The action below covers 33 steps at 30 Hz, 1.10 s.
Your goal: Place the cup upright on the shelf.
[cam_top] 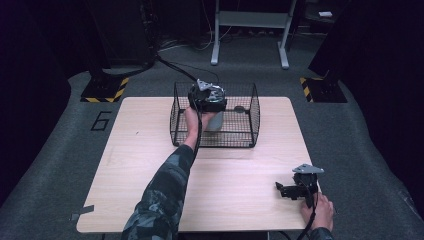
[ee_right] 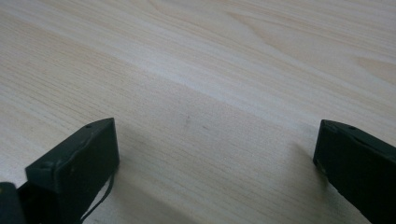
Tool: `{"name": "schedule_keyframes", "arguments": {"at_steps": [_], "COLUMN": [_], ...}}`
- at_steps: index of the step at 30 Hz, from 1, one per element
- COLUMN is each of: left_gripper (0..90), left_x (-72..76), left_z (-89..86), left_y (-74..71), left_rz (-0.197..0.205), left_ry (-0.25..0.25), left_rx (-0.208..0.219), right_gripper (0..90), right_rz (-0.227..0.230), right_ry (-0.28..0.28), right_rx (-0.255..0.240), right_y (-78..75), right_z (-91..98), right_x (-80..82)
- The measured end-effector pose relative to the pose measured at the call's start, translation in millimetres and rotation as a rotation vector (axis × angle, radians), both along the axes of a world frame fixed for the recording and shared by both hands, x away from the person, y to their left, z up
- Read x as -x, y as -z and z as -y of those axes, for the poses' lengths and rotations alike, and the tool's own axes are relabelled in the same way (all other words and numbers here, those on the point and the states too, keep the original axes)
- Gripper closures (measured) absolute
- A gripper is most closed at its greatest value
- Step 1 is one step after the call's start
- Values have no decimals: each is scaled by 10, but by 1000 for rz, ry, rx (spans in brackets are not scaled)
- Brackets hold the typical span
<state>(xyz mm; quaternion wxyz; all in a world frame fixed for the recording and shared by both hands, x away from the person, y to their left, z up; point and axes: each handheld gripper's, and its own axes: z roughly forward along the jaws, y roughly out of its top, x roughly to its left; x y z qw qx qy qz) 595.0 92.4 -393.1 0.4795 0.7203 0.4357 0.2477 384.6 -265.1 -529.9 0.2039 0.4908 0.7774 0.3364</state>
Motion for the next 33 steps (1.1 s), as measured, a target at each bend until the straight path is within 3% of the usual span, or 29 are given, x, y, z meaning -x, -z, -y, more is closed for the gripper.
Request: {"name": "schedule_keyframes", "arguments": {"at_steps": [7, 8, 11, 14, 18, 26, 27, 28, 33], "left_gripper": [29, 29, 29, 29, 29, 32, 32, 37, 38], "left_x": [-28, -22, -17, -16, -14, 79, 95, 132, 132], "left_z": [44, 68, 83, 92, 114, 131, 129, 145, 87], "left_y": [97, 117, 148, 178, 243, 281, 285, 301, 298], "left_rz": [-13, -7, -13, -22, -49, -25, -22, -8, -22], "left_ry": [-5, -16, -15, -1, -1, 22, 26, 23, 38], "left_rx": [-10, 11, 20, -9, -8, -51, -63, -113, -105], "right_gripper": [0, 0, 0, 0, 0, 0, 0, 0, 0], "right_rz": [0, 1, 0, 0, 0, 3, 3, 3, 3], "right_ry": [-1, -2, -1, -1, -1, -6, -6, -6, -18], "right_rx": [0, 0, -1, -1, -1, 13, 13, 13, 24], "right_y": [0, 0, 0, 0, 0, 3, 3, 3, 1], "right_z": [-1, -2, -3, -3, -3, 4, 4, 5, 9], "right_x": [-1, -2, -1, -1, -1, -4, -4, -4, -9]}}
